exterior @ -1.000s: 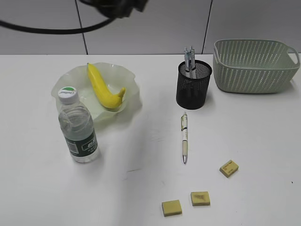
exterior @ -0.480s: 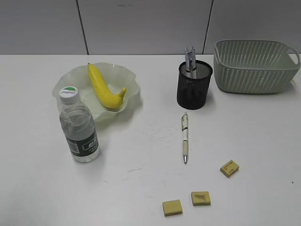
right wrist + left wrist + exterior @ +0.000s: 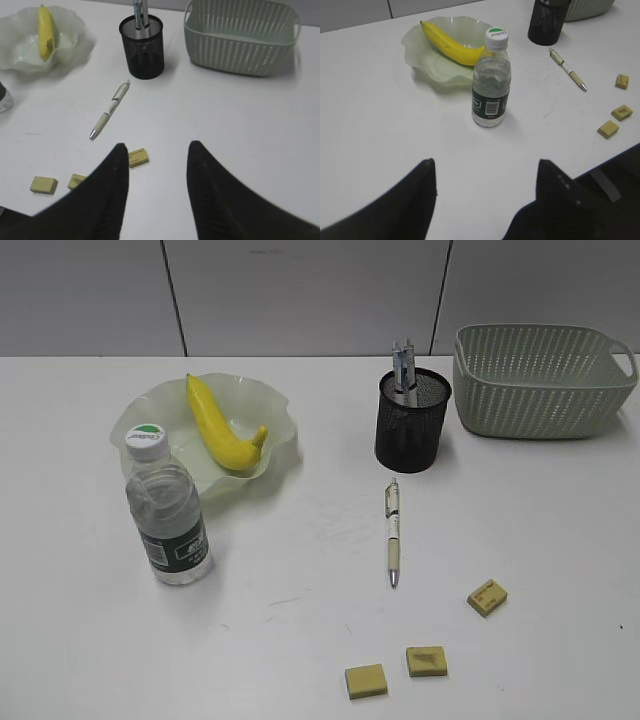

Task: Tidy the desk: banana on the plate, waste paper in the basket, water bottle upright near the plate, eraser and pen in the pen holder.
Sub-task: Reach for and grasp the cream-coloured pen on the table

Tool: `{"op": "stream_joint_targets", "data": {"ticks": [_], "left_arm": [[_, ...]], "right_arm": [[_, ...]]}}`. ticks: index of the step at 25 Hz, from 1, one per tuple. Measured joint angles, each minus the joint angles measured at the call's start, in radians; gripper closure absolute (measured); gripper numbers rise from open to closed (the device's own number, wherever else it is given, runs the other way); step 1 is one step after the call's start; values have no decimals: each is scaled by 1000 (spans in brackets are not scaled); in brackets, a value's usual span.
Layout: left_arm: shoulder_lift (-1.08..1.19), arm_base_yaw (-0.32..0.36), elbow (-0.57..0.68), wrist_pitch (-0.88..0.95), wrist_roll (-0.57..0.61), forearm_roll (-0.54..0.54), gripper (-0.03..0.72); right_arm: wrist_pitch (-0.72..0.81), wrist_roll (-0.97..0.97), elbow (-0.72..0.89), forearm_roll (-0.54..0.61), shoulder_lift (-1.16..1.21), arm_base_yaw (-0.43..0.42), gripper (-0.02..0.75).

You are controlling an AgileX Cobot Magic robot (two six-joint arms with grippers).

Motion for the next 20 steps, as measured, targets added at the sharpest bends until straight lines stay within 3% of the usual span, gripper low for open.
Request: {"op": "stream_joint_targets", "data": {"ticks": [5, 12, 15, 20], "left_arm": [[-32, 0, 2, -3, 4, -1, 228], [-44, 22, 2, -3, 4, -5, 251], [-49, 100, 2, -5, 4, -6, 253], [-49, 306, 2, -5, 4, -6, 253]], "right_arm": [[-125, -30, -130, 78, 551, 10, 418], [-72, 84, -528, 78, 1228, 146, 418], [-2, 171, -706, 39, 1447, 183, 418], [138, 281, -942, -20, 1688, 195, 367]]}}
